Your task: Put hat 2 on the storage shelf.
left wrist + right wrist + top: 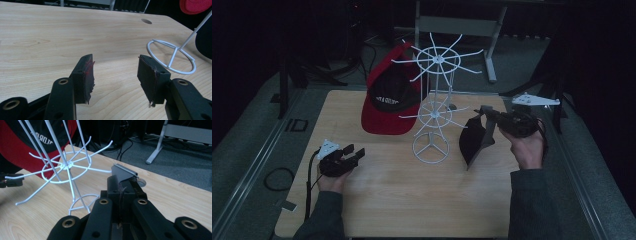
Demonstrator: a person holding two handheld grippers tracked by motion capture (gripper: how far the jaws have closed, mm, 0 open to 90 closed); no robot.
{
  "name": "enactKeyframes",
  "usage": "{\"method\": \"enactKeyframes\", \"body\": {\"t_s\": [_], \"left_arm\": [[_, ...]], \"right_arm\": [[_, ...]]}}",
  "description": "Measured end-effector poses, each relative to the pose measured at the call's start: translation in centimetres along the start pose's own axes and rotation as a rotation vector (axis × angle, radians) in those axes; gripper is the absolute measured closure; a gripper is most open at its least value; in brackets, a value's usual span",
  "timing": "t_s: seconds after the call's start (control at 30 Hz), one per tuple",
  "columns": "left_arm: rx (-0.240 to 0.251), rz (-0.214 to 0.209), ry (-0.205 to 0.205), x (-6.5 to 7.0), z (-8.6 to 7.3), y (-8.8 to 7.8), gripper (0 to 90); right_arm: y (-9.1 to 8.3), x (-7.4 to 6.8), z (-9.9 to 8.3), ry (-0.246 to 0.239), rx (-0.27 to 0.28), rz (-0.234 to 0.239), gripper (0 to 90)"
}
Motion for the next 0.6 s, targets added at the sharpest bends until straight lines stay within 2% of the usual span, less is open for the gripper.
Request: {"method": "enactKeyframes", "body": {"t_s": [0.13, 0.3, 0.6], "left_arm": [[0.0, 0.0, 0.001, 0.0, 0.0, 0.0, 47.4], [-0.001, -0.002, 0.0, 0.0, 0.0, 0.0, 47.4], [-0.002, 0.0, 0.0, 0.0, 0.0, 0.1, 47.4]], "right_arm": [[0.0, -0.3, 0.7, -0.007, 0.0, 0.016, 89.7], [-0.1, -0.5, 1.5, -0.03, -0.001, 0.006, 89.7], [-1.2, 0.2, 3.0, -0.032, 0.025, -0.015, 89.7]]}}
Point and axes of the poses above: each handheld gripper's, and its own axes: y roughly forward along the jaws, z roughly out of its top, x roughly to its right, the point moved 10 cm from there along y, roughly forward along the jaws, and after that the axes turned 3 degrees about -x, right-handed, at the moved point
